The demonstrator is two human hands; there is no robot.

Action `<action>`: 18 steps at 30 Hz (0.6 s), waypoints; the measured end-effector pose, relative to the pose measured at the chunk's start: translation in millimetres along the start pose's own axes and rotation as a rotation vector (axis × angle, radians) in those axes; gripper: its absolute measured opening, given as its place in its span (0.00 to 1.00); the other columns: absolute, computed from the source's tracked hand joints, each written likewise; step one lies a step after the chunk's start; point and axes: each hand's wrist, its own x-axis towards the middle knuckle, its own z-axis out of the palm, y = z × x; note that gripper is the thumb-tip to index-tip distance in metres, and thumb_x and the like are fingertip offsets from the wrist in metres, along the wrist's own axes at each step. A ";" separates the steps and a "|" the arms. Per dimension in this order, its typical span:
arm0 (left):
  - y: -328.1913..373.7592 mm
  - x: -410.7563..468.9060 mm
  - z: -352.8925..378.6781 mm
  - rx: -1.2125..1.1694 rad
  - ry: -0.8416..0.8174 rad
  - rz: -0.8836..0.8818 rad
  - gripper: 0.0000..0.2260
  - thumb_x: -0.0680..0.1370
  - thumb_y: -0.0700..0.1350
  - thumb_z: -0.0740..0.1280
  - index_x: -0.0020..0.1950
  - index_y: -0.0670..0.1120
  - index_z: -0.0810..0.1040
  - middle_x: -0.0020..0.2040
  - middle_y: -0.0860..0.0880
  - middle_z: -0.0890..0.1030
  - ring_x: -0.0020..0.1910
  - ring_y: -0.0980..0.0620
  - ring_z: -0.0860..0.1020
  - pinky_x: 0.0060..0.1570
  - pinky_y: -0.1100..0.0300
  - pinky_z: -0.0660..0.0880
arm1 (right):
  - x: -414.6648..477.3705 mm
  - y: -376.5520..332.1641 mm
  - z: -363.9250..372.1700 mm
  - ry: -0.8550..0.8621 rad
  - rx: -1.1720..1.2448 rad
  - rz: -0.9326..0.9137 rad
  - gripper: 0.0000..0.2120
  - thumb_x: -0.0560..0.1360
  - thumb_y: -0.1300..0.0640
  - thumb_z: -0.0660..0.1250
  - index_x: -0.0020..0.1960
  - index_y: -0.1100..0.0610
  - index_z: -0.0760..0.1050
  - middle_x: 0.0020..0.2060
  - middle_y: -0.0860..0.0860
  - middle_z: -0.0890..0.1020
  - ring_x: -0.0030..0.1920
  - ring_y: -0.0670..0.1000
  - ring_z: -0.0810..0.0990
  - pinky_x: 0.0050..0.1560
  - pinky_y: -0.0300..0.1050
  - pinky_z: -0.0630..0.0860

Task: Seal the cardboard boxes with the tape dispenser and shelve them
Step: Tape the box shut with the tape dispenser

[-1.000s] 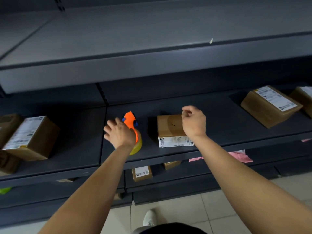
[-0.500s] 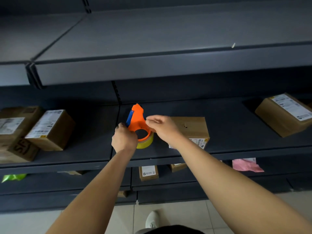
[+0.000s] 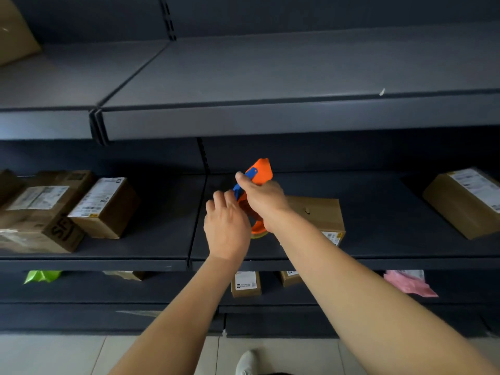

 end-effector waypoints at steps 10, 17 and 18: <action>25.7 2.7 -0.8 0.106 0.069 0.213 0.12 0.64 0.37 0.76 0.43 0.37 0.79 0.36 0.41 0.75 0.32 0.42 0.74 0.28 0.55 0.73 | -9.8 -7.0 -34.3 -0.094 0.338 0.230 0.22 0.71 0.38 0.69 0.49 0.58 0.77 0.45 0.55 0.83 0.46 0.55 0.82 0.47 0.49 0.79; 55.2 -1.2 2.6 0.176 0.184 0.415 0.13 0.66 0.40 0.72 0.48 0.39 0.80 0.39 0.42 0.76 0.33 0.44 0.73 0.31 0.56 0.69 | -6.8 -7.8 -59.4 -0.018 0.442 0.183 0.10 0.75 0.52 0.70 0.43 0.59 0.78 0.37 0.54 0.82 0.35 0.52 0.82 0.39 0.43 0.79; 58.4 -3.8 4.9 0.141 0.169 0.452 0.13 0.68 0.43 0.69 0.51 0.39 0.80 0.41 0.43 0.77 0.35 0.43 0.74 0.32 0.55 0.70 | -5.3 -7.8 -67.1 0.009 0.424 0.156 0.08 0.75 0.55 0.70 0.43 0.59 0.78 0.36 0.54 0.82 0.33 0.51 0.82 0.35 0.41 0.78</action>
